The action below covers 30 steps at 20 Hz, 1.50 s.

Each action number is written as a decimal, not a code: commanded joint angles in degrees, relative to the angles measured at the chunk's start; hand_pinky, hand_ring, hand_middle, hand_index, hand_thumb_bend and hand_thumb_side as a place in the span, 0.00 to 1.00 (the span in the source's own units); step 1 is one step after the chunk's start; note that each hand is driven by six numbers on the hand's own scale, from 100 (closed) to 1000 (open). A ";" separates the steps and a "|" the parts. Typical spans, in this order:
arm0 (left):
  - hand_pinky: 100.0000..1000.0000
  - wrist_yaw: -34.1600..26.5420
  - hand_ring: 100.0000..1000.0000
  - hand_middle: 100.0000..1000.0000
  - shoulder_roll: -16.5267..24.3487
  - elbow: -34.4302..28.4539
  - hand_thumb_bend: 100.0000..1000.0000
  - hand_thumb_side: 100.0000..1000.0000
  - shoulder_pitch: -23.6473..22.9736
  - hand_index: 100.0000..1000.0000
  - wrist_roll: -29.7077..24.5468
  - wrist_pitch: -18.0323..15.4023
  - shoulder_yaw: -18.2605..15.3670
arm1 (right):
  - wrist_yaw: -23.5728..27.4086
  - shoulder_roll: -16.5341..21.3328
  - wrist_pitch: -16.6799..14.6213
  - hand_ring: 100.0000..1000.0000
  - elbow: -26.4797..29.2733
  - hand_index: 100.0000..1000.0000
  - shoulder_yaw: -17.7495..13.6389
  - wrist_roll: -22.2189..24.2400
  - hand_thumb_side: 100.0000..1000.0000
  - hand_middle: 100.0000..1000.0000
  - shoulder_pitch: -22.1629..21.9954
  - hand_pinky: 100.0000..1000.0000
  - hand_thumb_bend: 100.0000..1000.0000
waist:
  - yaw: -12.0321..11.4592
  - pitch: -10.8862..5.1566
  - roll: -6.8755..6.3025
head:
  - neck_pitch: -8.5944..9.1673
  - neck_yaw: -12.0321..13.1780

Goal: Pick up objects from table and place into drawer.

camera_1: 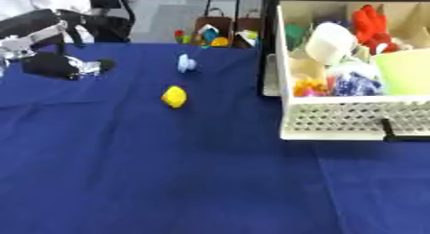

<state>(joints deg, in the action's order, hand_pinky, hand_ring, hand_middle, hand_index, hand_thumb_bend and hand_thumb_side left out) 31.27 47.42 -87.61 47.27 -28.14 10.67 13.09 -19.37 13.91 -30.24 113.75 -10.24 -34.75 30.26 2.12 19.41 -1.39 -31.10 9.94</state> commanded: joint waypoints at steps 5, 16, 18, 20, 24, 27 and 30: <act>0.45 2.25 0.62 0.74 -2.76 9.13 0.48 0.69 5.21 0.94 0.25 -2.24 1.54 | 0.61 1.14 -0.40 0.72 0.84 0.76 0.21 0.29 1.00 0.62 0.78 0.66 0.00 | 0.76 -1.10 -0.24 | 0.53 1.17; 0.47 5.30 0.65 0.76 -7.15 17.29 0.54 0.57 9.54 0.90 -2.97 -9.72 4.50 | 1.07 1.10 -0.52 0.72 0.84 0.76 0.48 0.57 1.00 0.62 1.08 0.66 0.00 | 1.86 -0.46 -0.80 | 0.92 2.06; 0.48 5.68 0.66 0.76 -7.76 18.52 0.57 0.58 9.84 0.89 -3.98 -11.13 4.89 | 1.14 1.08 -0.52 0.72 0.84 0.76 0.48 0.57 1.00 0.62 1.17 0.66 0.00 | 2.05 -0.32 -0.91 | 1.02 2.23; 0.48 5.79 0.66 0.76 -8.18 19.66 0.58 0.59 10.02 0.88 -4.71 -12.43 4.94 | 1.20 1.03 -0.50 0.72 0.84 0.76 0.48 0.56 1.00 0.62 1.23 0.66 0.00 | 2.17 -0.20 -1.02 | 1.08 2.31; 0.47 5.43 0.65 0.73 -8.80 20.91 0.59 0.58 10.38 0.87 -4.94 -14.28 4.79 | 1.27 0.96 -0.47 0.72 0.84 0.76 0.46 0.51 1.00 0.62 1.33 0.66 0.00 | 2.42 -0.01 -1.15 | 1.21 2.50; 0.46 5.19 0.63 0.71 -9.19 21.50 0.59 0.58 10.47 0.87 -5.09 -15.04 4.90 | 1.30 0.94 -0.50 0.72 0.84 0.76 0.45 0.42 1.00 0.62 1.45 0.66 0.00 | 2.70 0.16 -1.20 | 1.34 2.72; 0.45 4.87 0.62 0.71 -9.68 22.08 0.57 0.58 10.64 0.86 -4.77 -15.25 4.85 | 1.34 0.90 -0.49 0.72 0.84 0.76 0.45 0.34 1.00 0.62 1.58 0.66 0.00 | 2.98 0.36 -1.24 | 1.53 2.84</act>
<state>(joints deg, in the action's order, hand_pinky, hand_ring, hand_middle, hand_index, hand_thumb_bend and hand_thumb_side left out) 36.40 36.85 -65.35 56.59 -33.01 -4.26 18.21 -18.35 13.91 -30.34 113.75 -9.86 -34.20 30.97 5.10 20.89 -2.71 -30.11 12.47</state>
